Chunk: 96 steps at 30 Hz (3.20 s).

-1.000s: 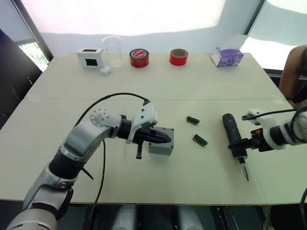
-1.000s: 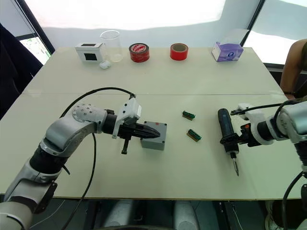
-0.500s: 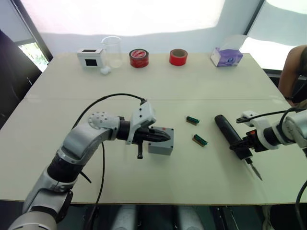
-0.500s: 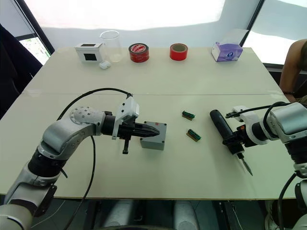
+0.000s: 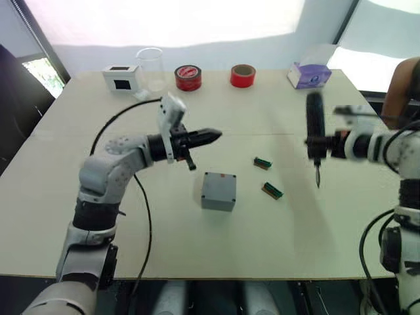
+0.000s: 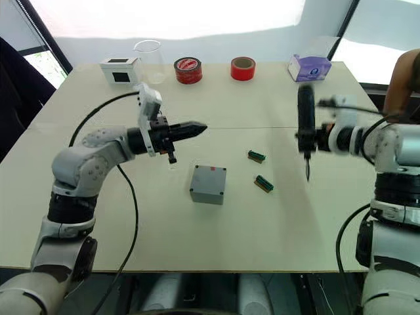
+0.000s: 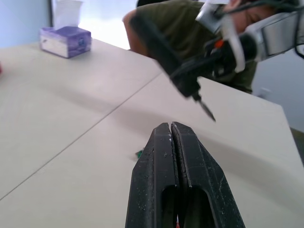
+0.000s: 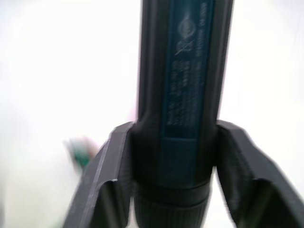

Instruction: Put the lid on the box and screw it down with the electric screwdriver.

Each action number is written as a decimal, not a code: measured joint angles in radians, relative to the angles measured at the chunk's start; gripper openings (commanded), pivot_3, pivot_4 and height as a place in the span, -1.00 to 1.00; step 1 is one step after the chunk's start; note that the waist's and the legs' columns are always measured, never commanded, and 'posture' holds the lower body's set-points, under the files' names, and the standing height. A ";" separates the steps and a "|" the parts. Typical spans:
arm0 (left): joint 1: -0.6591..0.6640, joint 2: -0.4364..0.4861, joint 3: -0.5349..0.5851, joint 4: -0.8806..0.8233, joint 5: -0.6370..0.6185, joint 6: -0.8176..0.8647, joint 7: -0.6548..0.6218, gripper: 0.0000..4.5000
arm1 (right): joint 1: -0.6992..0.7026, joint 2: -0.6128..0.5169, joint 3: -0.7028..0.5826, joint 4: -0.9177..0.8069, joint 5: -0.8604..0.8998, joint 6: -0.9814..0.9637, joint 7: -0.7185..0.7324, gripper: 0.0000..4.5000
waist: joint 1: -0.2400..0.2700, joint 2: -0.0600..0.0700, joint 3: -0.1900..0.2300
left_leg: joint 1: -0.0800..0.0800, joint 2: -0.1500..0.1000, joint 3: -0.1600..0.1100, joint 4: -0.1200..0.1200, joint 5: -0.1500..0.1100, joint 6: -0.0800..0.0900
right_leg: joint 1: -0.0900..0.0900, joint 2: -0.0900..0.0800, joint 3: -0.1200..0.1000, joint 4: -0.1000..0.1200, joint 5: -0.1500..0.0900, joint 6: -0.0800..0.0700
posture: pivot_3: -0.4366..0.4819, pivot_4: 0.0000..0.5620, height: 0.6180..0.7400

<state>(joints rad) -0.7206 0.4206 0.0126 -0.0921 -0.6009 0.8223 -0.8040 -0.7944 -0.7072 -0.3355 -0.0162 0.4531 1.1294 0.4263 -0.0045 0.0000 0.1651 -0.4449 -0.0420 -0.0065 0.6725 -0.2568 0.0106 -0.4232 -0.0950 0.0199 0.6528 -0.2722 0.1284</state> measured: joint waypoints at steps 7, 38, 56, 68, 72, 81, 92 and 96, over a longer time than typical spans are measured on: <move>0.042 0.134 -0.152 0.002 0.014 -0.022 -0.233 -1.00 | 0.155 0.368 -0.078 -0.408 0.314 -0.018 -0.037 -0.20 | -0.010 -0.001 0.000 | 0.001 -0.001 0.001 -0.003 0.001 -0.001 | -0.001 -0.001 0.002 0.000 0.000 0.000 | -0.05 -0.47 1.00; 0.073 0.182 -0.346 0.011 0.287 -0.205 -0.304 -1.00 | 0.466 0.398 0.332 -0.456 0.012 -0.597 0.013 -0.20 | -0.007 -0.003 -0.002 | 0.006 0.000 0.000 -0.004 0.000 0.000 | 0.003 0.001 0.001 -0.001 0.000 0.000 | -0.05 -0.47 1.00; 0.085 0.177 -0.345 0.008 0.297 -0.205 -0.305 -1.00 | 0.424 0.434 0.269 -0.409 0.074 -0.570 -0.034 -0.20 | -0.007 -0.003 -0.002 | 0.018 0.000 0.000 -0.006 -0.001 0.003 | 0.015 0.002 0.001 -0.004 0.000 -0.001 | -0.05 -0.47 1.00; 0.086 0.168 -0.345 0.011 0.309 -0.219 -0.305 -1.00 | 0.407 0.441 0.284 -0.416 0.102 -0.545 -0.046 -0.20 | -0.006 -0.003 -0.002 | 0.018 0.000 0.000 -0.006 -0.001 0.003 | 0.016 0.002 0.001 -0.004 0.000 -0.001 | -0.05 -0.47 1.00; 0.088 0.168 -0.345 0.010 0.309 -0.220 -0.302 -1.00 | 0.426 0.426 0.303 -0.416 0.084 -0.549 -0.031 -0.20 | -0.006 -0.003 -0.002 | 0.018 0.000 0.000 -0.006 -0.001 0.003 | 0.016 0.002 0.001 -0.004 0.000 -0.001 | -0.05 -0.47 1.00; 0.091 0.168 -0.344 0.008 0.309 -0.220 -0.298 -1.00 | 0.447 0.418 0.328 -0.400 0.046 -0.592 -0.006 -0.20 | -0.007 -0.003 -0.002 | 0.018 0.000 0.000 -0.006 -0.001 0.003 | 0.016 0.002 0.001 -0.004 0.000 -0.001 | -0.05 -0.47 1.00; 0.096 0.168 -0.344 0.003 0.309 -0.220 -0.294 -1.00 | 0.489 0.411 0.351 -0.384 0.002 -0.678 0.026 -0.20 | -0.006 -0.003 -0.002 | 0.020 0.000 0.000 -0.006 -0.002 0.003 | 0.017 0.002 0.001 -0.004 0.000 -0.001 | -0.05 -0.47 1.00; 0.096 0.168 -0.345 0.012 0.312 -0.221 -0.295 -1.00 | 0.525 0.389 0.361 -0.414 -0.003 -0.694 0.045 -0.20 | -0.007 -0.005 -0.003 | 0.025 0.001 0.000 -0.007 -0.002 0.004 | 0.022 0.002 0.001 -0.005 -0.001 -0.001 | -0.05 -0.47 1.00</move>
<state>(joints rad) -0.6248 0.5884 -0.3322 -0.0801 -0.2892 0.6012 -1.0987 -0.2694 -0.3178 0.0250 -0.4304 0.4505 0.4354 0.4717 -0.0118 -0.0050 0.1621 -0.4200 -0.0414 -0.0066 0.6657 -0.2587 0.0145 -0.4012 -0.0933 0.0210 0.6474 -0.2727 0.1274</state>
